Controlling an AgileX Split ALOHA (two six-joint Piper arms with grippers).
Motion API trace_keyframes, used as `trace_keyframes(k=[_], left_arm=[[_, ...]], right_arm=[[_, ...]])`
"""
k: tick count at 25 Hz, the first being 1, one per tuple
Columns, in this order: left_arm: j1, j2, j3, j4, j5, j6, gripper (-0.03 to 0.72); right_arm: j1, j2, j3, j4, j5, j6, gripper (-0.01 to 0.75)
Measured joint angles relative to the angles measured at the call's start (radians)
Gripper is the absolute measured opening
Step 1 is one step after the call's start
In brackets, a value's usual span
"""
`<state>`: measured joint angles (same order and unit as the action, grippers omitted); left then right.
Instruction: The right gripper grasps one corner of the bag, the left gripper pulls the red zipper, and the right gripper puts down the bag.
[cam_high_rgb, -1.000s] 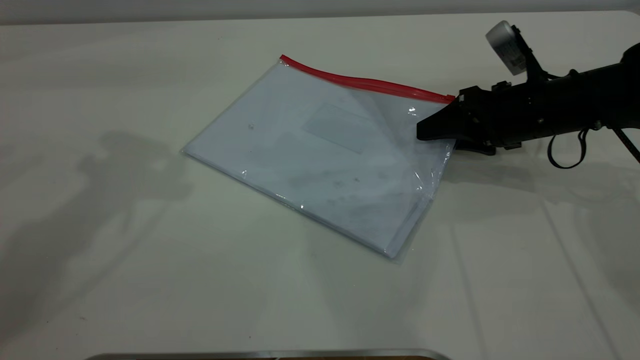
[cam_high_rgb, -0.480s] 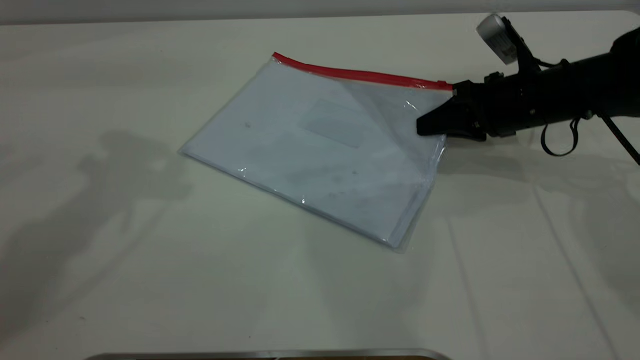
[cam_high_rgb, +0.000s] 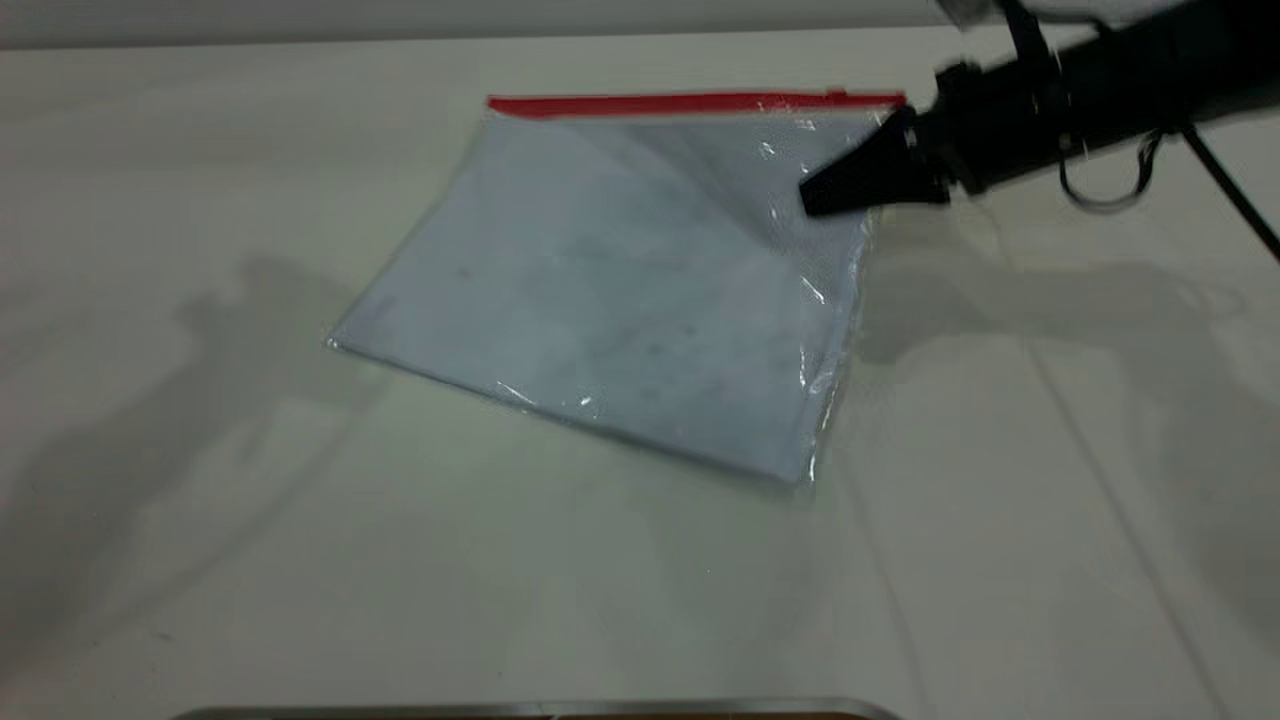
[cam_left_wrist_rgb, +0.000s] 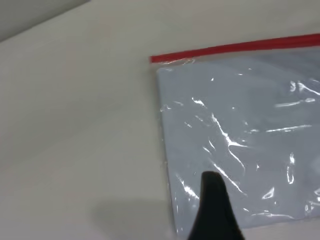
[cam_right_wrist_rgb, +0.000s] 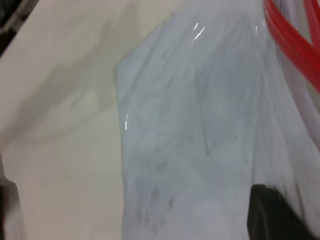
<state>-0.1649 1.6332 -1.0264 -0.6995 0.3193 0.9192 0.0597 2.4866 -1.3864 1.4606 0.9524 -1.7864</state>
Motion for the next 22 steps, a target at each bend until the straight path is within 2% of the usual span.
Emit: trace_keyframes(k=[7, 13, 17, 22], left_arm=[[0.000, 0.152, -0.161, 0.003, 0.162, 0.214, 0.517], [-0.002, 0.248, -0.320, -0.006, 0.275, 0.389, 0.504], [-0.028, 0.323, -0.428, -0.024, 0.390, 0.421, 0.504], [-0.076, 0.421, -0.538, -0.025, 0.462, 0.514, 0.504]], right_arm=[[0.073, -0.153, -0.013, -0.164, -0.104, 0.001, 0.034], [0.126, -0.201, -0.013, -0.215, -0.198, -0.023, 0.034], [0.180, -0.202, -0.013, -0.219, -0.243, -0.067, 0.034], [0.249, -0.202, -0.013, -0.219, -0.272, -0.122, 0.034]])
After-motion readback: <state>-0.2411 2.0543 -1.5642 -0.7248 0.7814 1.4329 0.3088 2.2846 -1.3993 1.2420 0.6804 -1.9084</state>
